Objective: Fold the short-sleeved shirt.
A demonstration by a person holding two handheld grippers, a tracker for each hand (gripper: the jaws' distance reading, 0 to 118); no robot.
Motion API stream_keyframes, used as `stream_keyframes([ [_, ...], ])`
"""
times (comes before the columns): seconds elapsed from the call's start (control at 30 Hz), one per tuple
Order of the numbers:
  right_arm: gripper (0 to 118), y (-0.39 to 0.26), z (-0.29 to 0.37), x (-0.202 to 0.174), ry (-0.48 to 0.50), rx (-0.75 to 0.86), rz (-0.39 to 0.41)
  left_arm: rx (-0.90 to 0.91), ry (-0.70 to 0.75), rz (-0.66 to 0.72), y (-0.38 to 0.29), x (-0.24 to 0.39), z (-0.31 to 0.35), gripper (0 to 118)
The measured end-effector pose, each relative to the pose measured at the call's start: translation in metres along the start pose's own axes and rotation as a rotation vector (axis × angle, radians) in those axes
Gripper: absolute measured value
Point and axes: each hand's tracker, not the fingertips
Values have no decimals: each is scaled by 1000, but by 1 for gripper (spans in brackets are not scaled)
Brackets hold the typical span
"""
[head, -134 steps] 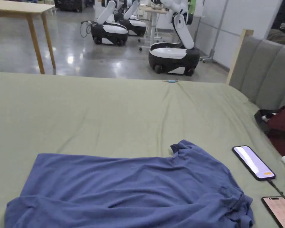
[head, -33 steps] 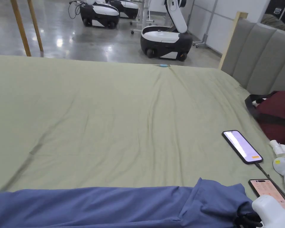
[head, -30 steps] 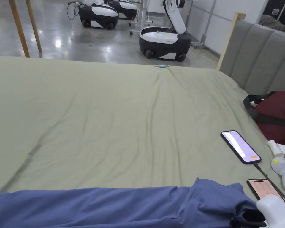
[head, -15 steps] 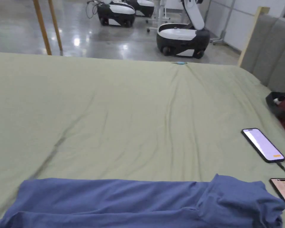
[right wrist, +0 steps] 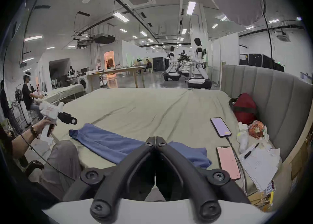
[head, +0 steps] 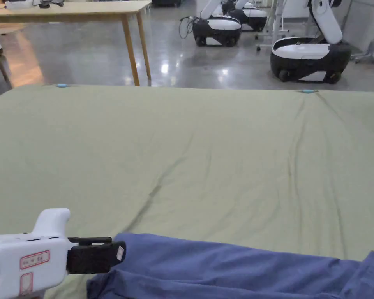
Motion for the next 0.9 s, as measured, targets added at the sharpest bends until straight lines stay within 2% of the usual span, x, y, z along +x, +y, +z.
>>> stream_keyframes([
  [0.13,0,-8,-4,5,-12,-39,-6,-76,-103,131,-10,-21,-34,115],
  [0.27,0,-11,-6,11,-15,-57,-17,-30,-174,120,-21,-18,-44,115],
  [0.3,0,-11,-7,11,-16,-61,-19,-28,-228,114,-21,-18,-45,115],
  [0.37,0,-8,-11,7,-21,-67,-19,-45,-312,138,-23,-18,-51,107],
  [0.4,0,-7,-12,7,-20,-70,-18,-57,-335,131,-24,-10,-53,94],
  [0.43,0,-7,-12,6,-19,-70,-15,-61,-303,105,-24,-8,-55,71],
  [0.47,0,-7,-12,5,-21,-71,-13,-63,-255,72,-23,-7,-55,59],
  [0.5,0,-6,-11,4,-23,-72,-12,-56,-201,52,-22,-5,-56,59],
  [0.53,0,-5,-11,4,-22,-73,-12,-61,-213,60,-23,-5,-59,23],
  [0.57,0,-5,-11,4,-21,-72,-12,-78,-274,88,-25,-9,-61,15],
  [0.67,0,-4,-10,1,-25,-75,-8,-67,-238,73,-25,-5,-59,14],
  [0.8,0,-1,-8,1,-32,-76,-4,-44,-279,146,-20,-21,-48,13],
  [0.9,0,0,-7,1,-41,-77,-1,10,-219,161,-18,-41,-27,13],
])
